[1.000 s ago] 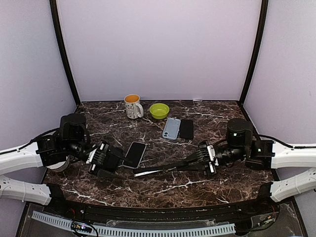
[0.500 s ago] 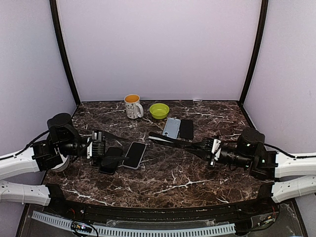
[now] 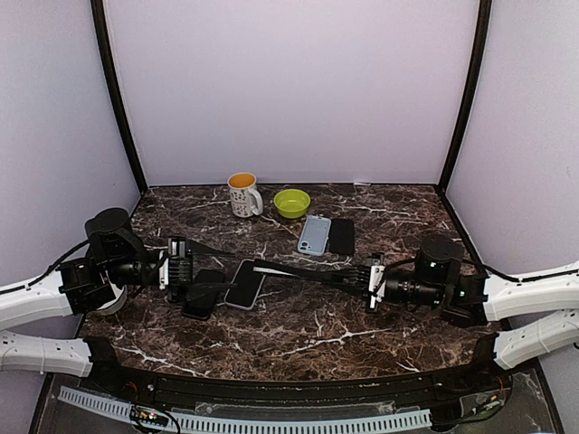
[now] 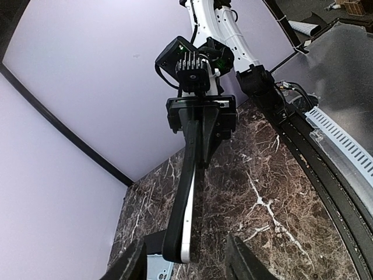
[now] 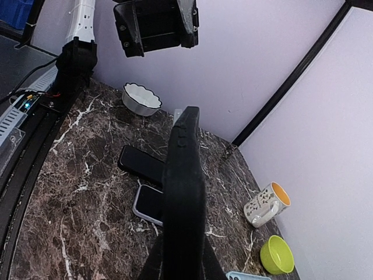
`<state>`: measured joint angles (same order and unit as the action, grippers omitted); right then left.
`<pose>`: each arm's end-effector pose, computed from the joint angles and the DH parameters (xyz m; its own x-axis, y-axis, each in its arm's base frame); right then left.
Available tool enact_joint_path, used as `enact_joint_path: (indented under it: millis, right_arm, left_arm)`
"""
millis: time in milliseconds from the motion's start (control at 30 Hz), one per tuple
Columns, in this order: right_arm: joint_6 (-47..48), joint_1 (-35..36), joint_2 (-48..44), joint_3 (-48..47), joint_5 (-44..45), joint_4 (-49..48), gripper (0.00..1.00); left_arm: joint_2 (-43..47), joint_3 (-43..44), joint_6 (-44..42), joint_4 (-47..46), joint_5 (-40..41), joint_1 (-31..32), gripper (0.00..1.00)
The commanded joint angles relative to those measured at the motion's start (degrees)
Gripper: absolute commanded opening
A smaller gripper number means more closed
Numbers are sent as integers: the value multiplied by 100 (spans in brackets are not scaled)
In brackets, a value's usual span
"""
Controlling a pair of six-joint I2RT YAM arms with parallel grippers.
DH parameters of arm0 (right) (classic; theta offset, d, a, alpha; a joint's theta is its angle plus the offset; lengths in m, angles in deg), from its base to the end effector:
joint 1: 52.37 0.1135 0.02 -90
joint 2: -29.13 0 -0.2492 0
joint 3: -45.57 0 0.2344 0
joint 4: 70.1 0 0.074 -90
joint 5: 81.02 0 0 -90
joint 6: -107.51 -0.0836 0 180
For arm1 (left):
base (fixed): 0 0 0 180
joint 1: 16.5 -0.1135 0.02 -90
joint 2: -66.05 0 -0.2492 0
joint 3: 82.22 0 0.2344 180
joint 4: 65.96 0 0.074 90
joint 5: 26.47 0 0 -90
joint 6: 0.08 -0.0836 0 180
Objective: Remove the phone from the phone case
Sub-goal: Pass from the right arm to the left
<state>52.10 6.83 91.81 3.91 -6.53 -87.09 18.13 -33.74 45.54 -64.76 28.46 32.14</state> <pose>0.1235 0.2508 0.2400 0.5178 -0.1997 -0.8319 -0.8142 0.1833 -0.5508 0.1158 -0.2042 0.2992 0.6899 0.0826 -0.7192 0.7156 0.0725 0.6948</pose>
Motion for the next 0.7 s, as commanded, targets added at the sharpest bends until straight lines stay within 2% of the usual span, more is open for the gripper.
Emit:
enact_joint_path:
  millis: [0, 267, 433, 667]
  right_arm:
    - [136, -39, 72, -391, -450, -978, 0]
    - [-44, -50, 133, -394, -726, -1292, 0]
    - [-124, -49, 23, -385, -861, -1254, 0]
    - [-236, -49, 31, -417, -966, -1250, 0]
  left_arm:
    - [132, -90, -14, -92, -90, -18, 47]
    - [-20, -32, -206, 190, -84, -20, 36]
    - [0, -77, -219, 128, 46, -13, 35]
    - [-50, -29, -162, 253, -350, -21, 32]
